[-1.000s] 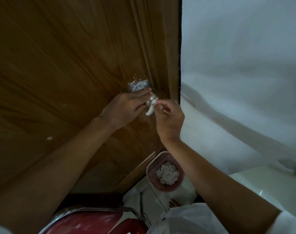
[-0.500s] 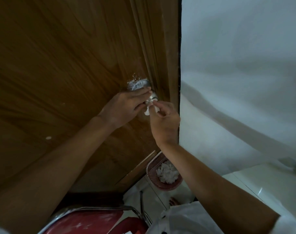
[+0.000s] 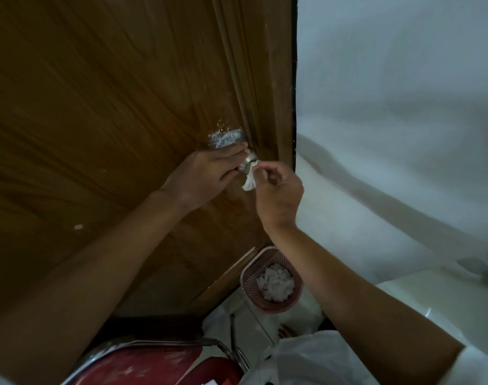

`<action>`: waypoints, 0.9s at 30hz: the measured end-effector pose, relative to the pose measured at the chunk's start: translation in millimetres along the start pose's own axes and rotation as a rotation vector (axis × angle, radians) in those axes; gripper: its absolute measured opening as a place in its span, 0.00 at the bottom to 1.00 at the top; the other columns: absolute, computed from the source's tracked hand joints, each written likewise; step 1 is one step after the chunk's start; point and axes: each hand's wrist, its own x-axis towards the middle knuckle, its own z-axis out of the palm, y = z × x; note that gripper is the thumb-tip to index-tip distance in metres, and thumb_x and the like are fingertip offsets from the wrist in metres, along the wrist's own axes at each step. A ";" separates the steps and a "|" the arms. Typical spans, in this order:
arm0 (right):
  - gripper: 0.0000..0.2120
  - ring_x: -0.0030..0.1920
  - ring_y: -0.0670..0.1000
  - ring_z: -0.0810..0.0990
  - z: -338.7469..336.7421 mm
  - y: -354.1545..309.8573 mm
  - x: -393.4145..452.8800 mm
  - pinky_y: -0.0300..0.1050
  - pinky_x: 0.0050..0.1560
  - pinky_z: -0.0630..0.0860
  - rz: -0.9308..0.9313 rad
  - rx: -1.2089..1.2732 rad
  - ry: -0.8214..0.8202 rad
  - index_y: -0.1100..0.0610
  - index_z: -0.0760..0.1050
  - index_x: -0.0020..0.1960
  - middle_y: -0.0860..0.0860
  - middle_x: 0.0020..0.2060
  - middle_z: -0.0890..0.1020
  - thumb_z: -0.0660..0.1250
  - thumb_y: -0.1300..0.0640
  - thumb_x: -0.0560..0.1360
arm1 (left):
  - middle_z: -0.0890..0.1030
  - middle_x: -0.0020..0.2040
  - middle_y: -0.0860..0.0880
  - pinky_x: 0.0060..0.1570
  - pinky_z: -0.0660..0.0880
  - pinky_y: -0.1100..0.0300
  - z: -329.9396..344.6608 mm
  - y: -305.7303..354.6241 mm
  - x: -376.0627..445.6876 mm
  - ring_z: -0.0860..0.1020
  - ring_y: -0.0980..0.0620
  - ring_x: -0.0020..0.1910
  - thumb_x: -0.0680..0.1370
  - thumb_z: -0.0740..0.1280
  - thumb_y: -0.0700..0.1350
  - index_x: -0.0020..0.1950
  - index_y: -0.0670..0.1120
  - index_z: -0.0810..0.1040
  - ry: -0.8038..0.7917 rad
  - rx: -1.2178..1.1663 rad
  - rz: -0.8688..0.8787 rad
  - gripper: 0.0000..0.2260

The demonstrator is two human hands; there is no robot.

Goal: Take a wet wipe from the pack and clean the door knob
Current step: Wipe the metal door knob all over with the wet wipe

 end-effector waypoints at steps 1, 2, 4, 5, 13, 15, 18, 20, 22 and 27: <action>0.06 0.44 0.41 0.83 2.2 0.1 -4.1 0.28 0.41 0.77 0.006 -0.002 -0.018 0.60 0.83 0.53 0.53 0.47 0.85 0.71 0.64 0.76 | 0.77 0.69 0.40 0.58 0.81 0.45 0.0 0.1 -0.3 0.80 0.44 0.64 0.75 0.75 0.34 0.69 0.37 0.77 0.002 -0.006 -0.002 0.22; 0.05 0.44 0.41 0.84 4.0 0.0 -6.6 0.28 0.42 0.78 0.010 0.004 -0.030 0.59 0.83 0.52 0.51 0.46 0.85 0.71 0.63 0.76 | 0.77 0.69 0.39 0.58 0.81 0.46 -0.3 0.5 -0.5 0.80 0.44 0.64 0.75 0.75 0.34 0.68 0.37 0.77 0.004 -0.010 -0.001 0.22; 0.05 0.42 0.37 0.83 4.5 -2.5 -3.0 0.29 0.41 0.78 0.029 0.055 -0.016 0.58 0.83 0.50 0.46 0.42 0.84 0.72 0.64 0.76 | 0.77 0.69 0.39 0.58 0.81 0.46 -1.8 1.8 0.5 0.80 0.43 0.63 0.75 0.75 0.34 0.68 0.37 0.78 -0.001 -0.005 -0.001 0.22; 0.04 0.41 0.36 0.82 3.6 -3.6 1.4 0.28 0.40 0.77 0.043 0.080 0.009 0.58 0.83 0.50 0.45 0.41 0.84 0.72 0.64 0.76 | 0.77 0.69 0.39 0.58 0.81 0.46 -2.3 2.5 1.2 0.81 0.43 0.63 0.75 0.75 0.35 0.68 0.37 0.77 -0.007 0.000 -0.005 0.22; 0.04 0.38 0.34 0.82 3.2 -6.5 -0.2 0.27 0.39 0.76 0.069 0.098 -0.033 0.60 0.84 0.50 0.42 0.39 0.83 0.72 0.65 0.76 | 0.77 0.69 0.39 0.56 0.82 0.44 -2.0 0.1 0.5 0.80 0.43 0.63 0.75 0.75 0.34 0.68 0.37 0.77 -0.003 -0.002 0.004 0.22; 0.04 0.38 0.34 0.82 0.8 -7.4 5.0 0.26 0.38 0.75 0.065 0.122 0.011 0.60 0.84 0.50 0.43 0.39 0.83 0.73 0.65 0.75 | 0.77 0.69 0.39 0.55 0.82 0.44 -2.4 1.2 1.0 0.81 0.42 0.62 0.75 0.75 0.34 0.68 0.37 0.77 -0.005 0.004 0.001 0.22; 0.05 0.38 0.32 0.81 -1.0 -2.5 1.1 0.25 0.37 0.75 0.082 0.089 0.006 0.61 0.84 0.51 0.42 0.39 0.82 0.73 0.64 0.76 | 0.77 0.69 0.40 0.56 0.82 0.44 -2.0 2.4 0.2 0.81 0.43 0.63 0.75 0.75 0.34 0.68 0.37 0.77 -0.005 -0.001 -0.007 0.22; 0.05 0.38 0.32 0.81 0.9 -2.9 -4.1 0.25 0.38 0.75 0.085 0.070 -0.047 0.60 0.84 0.51 0.41 0.39 0.82 0.73 0.64 0.76 | 0.77 0.69 0.40 0.57 0.81 0.45 -2.4 2.4 -0.6 0.80 0.44 0.64 0.75 0.75 0.34 0.68 0.37 0.77 -0.003 -0.004 -0.008 0.22; 0.04 0.38 0.33 0.81 2.1 -6.1 -0.9 0.25 0.38 0.75 0.083 0.091 -0.054 0.60 0.84 0.50 0.41 0.38 0.82 0.72 0.65 0.76 | 0.77 0.69 0.40 0.57 0.81 0.45 -2.6 2.8 -0.4 0.80 0.44 0.64 0.75 0.75 0.34 0.68 0.37 0.77 0.002 -0.006 -0.011 0.22; 0.04 0.38 0.32 0.81 0.0 -3.1 1.2 0.24 0.38 0.75 0.099 0.093 -0.013 0.61 0.84 0.50 0.42 0.39 0.82 0.72 0.65 0.76 | 0.77 0.69 0.40 0.58 0.81 0.44 -1.8 1.5 -0.1 0.80 0.44 0.64 0.75 0.75 0.35 0.69 0.37 0.77 -0.007 -0.003 -0.011 0.22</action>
